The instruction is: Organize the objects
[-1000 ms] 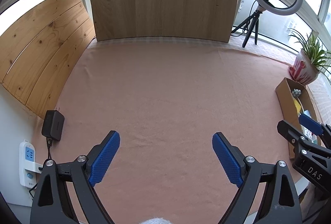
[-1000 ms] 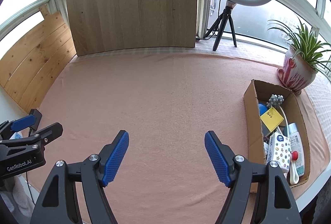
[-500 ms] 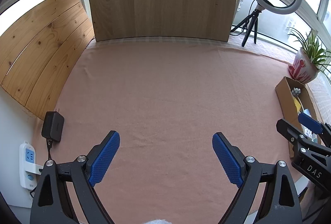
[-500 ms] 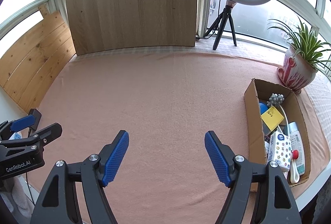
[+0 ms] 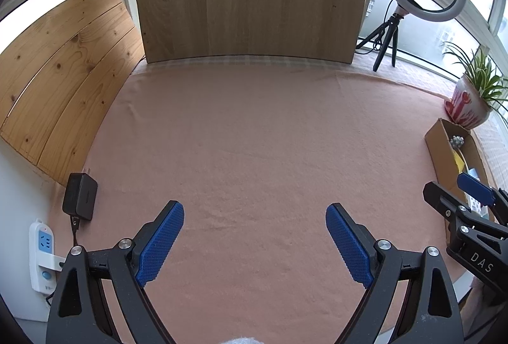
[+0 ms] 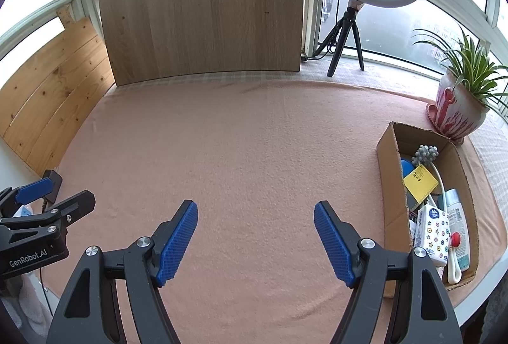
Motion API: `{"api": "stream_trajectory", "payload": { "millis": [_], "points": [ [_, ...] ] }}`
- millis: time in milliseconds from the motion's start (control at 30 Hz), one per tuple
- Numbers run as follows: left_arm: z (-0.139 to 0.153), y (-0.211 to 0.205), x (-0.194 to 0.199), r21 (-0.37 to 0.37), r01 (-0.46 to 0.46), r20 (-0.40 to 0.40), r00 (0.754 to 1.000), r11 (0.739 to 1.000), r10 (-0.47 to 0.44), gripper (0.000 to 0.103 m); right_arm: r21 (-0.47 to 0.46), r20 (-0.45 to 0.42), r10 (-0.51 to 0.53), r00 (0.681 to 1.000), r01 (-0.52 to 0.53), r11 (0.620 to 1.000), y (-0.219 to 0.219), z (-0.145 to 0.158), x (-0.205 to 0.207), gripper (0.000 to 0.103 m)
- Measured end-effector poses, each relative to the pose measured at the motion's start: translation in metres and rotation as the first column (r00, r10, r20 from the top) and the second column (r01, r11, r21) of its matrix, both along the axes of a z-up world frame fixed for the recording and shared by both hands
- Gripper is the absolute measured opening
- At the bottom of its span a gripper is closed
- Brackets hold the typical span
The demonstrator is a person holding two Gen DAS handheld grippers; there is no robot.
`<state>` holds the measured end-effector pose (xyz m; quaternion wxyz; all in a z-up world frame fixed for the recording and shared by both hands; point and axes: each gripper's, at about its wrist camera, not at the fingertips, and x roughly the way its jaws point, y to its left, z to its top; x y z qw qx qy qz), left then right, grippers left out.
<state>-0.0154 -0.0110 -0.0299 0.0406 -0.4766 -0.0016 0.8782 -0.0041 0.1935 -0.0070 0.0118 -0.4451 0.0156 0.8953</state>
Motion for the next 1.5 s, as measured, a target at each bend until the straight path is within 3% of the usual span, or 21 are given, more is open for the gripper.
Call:
{"api": "stream_trajectory", "payload": {
  "millis": [1500],
  "points": [
    [-0.017,0.003,-0.020,0.000,0.016,0.025,1.000,1.000,-0.016,0.093,-0.010,0.024,0.002,1.000,-0.002,1.000,0.003,-0.013,-0.015,0.072]
  ]
}}
